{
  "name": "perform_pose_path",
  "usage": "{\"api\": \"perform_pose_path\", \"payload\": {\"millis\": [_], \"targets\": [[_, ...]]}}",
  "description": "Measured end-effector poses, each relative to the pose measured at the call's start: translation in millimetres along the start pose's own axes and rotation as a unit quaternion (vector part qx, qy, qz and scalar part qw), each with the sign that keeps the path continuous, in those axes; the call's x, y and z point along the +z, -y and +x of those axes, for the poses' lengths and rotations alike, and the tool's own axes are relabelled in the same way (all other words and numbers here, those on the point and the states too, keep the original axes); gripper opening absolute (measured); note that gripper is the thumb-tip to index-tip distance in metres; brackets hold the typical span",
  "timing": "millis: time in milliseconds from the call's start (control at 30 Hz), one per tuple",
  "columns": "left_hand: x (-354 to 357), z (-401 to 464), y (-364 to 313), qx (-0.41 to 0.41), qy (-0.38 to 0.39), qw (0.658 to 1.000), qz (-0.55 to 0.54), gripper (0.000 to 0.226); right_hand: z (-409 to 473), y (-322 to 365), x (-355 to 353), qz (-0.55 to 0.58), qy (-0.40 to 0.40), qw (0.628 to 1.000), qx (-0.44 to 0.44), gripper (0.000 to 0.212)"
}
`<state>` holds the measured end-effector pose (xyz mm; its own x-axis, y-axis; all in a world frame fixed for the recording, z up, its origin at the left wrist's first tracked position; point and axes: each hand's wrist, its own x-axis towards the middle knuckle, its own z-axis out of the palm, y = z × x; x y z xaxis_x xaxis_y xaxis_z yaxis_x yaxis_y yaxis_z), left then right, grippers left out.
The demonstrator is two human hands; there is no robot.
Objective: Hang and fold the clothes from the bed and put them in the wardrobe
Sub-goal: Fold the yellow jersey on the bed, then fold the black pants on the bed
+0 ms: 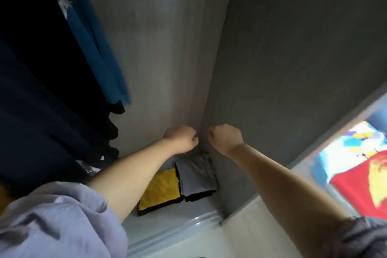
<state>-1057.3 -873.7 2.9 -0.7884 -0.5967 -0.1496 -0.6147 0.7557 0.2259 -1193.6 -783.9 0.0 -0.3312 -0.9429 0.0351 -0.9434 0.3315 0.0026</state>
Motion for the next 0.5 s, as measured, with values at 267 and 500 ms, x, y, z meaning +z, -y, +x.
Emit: {"api": "perform_pose_path", "payload": {"millis": [267,500], "targets": [[-3.1,-43.3,-117.2,0.112,0.012,0.993,-0.035,0.033,-157.2,-61.6,-20.1,0.026,0.029,0.983,0.179,0.023],[26.5,-68.7,-268.5,0.264,0.053,0.963,0.004,0.031,-306.5,-156.8,-34.2,0.042,0.031,0.94,0.337,0.023]]}}
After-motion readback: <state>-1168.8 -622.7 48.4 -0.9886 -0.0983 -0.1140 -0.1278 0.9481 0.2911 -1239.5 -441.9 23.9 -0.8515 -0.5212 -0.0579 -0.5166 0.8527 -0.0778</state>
